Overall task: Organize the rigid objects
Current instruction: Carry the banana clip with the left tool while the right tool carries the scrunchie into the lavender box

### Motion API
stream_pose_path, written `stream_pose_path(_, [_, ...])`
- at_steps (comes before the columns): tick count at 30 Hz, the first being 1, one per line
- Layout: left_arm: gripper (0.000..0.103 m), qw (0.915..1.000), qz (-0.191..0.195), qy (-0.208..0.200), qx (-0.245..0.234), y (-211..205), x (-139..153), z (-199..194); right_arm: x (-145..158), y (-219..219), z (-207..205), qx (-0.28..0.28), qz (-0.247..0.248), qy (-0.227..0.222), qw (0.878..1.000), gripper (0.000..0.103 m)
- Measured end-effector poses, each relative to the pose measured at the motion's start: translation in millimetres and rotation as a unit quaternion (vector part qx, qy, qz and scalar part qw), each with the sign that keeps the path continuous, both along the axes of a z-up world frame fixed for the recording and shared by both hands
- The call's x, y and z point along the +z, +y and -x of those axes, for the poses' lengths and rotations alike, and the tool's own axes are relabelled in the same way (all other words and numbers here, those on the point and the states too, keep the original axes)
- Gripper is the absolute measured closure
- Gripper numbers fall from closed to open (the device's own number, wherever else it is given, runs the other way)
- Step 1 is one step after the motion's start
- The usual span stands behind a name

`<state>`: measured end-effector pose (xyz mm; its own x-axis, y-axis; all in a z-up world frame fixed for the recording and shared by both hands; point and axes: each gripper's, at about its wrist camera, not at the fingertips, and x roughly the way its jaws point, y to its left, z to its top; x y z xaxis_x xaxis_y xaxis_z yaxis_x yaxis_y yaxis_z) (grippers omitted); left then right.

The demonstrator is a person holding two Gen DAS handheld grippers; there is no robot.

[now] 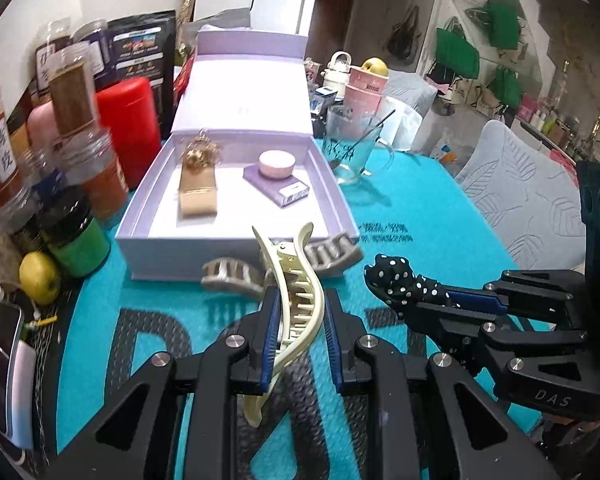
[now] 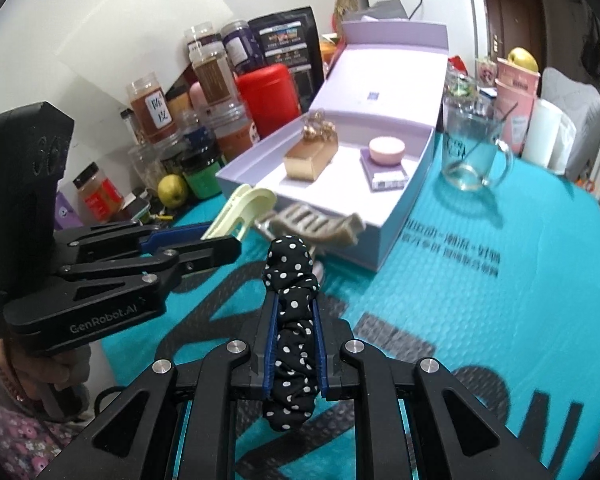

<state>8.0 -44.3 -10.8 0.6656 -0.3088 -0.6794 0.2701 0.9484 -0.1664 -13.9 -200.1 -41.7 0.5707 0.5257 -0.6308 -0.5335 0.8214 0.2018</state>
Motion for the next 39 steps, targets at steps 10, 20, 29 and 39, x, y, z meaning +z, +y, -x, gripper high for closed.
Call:
stream_pose_path(10, [0.082, 0.9998, 0.002, -0.021, -0.007, -7.6, 23.5, -28.0, 29.6, -6.2, -30.2, 0.01, -0.005, -0.02, 1.0, 0.087])
stream_pose_path(20, [0.082, 0.9995, 0.007, -0.032, -0.001, -10.3, 35.1, -65.0, 48.5, -7.0, -69.0, 0.018, 0.001, -0.037, 0.999, 0.087])
stream_pose_path(29, [0.082, 0.9998, 0.005, -0.014, 0.014, -6.4, 27.0, -104.7, 52.9, 0.8, -109.4, 0.041, 0.004, -0.039, 0.998, 0.087])
stream_pose_path(39, [0.082, 0.9992, -0.002, 0.01, 0.038, -1.0, 9.2, -137.5, 42.3, 16.8, -152.3, 0.064, 0.004, -0.022, 0.998, 0.087])
